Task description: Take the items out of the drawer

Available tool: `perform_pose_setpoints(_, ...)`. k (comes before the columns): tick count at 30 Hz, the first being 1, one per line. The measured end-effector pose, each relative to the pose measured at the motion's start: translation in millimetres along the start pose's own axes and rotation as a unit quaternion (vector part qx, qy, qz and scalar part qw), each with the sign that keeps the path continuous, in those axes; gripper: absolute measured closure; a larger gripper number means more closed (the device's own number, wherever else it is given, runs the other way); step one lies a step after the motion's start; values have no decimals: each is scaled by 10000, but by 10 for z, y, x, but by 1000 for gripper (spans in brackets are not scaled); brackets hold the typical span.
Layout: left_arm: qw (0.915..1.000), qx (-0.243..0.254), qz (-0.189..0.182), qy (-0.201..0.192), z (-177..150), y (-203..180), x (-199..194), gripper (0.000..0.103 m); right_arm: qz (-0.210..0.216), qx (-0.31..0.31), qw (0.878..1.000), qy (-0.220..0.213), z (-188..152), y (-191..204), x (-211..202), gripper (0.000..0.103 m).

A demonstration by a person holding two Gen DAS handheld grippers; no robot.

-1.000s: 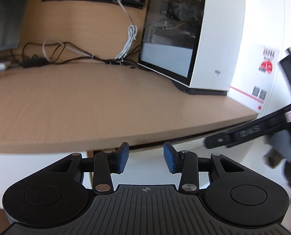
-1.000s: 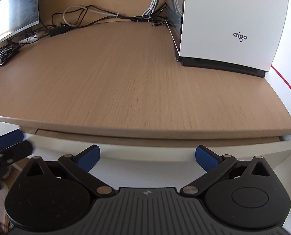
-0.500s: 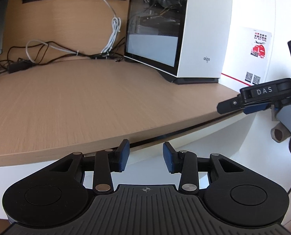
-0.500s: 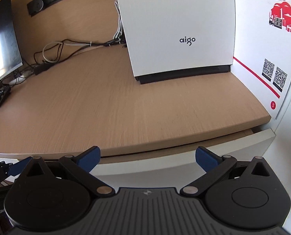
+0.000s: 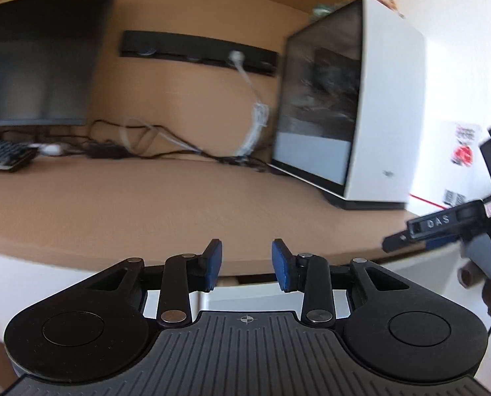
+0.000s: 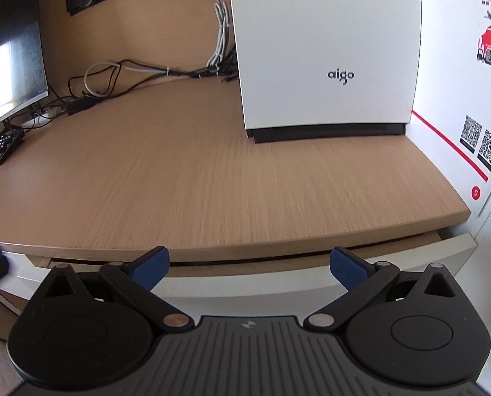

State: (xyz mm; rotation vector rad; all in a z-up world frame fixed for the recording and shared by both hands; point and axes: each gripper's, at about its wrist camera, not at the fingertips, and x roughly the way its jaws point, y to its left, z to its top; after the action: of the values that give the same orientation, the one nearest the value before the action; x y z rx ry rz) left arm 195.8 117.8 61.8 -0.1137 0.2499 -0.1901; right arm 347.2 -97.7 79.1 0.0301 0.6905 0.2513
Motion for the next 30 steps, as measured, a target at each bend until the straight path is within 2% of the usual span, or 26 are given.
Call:
perform_pose_setpoints(3, 9994, -187, 77, 264, -54, 82, 116, 66, 50, 19, 10000, 2, -4, 35, 49, 0)
perform_pose_setpoints(6, 9987, -354, 100, 357, -66, 172, 182, 66, 85, -37, 9999, 50, -20, 89, 75, 0)
perform_pose_setpoints(11, 9968, -495, -82, 628, -120, 244, 352, 63, 47, -129, 9999, 27, -36, 107, 94, 0)
perform_pose_setpoints(16, 9956, -643, -191, 654, -149, 317, 421, 63, 56, -155, 9999, 39, -53, 69, 121, 0)
perform_pose_setpoints(20, 9957, -506, -344, 696, -147, 310, 433, 57, 93, -233, 9997, 42, -80, 52, 130, 0)
perform_pose_setpoints(26, 9945, -491, -486, 785, -143, 329, 419, 56, 71, -247, 9997, 1, -81, 49, 154, 0)
perform_pose_setpoints(30, 9939, -484, -545, 832, -140, 329, 375, 56, -59, -264, 9995, 136, -37, 90, 206, 0)
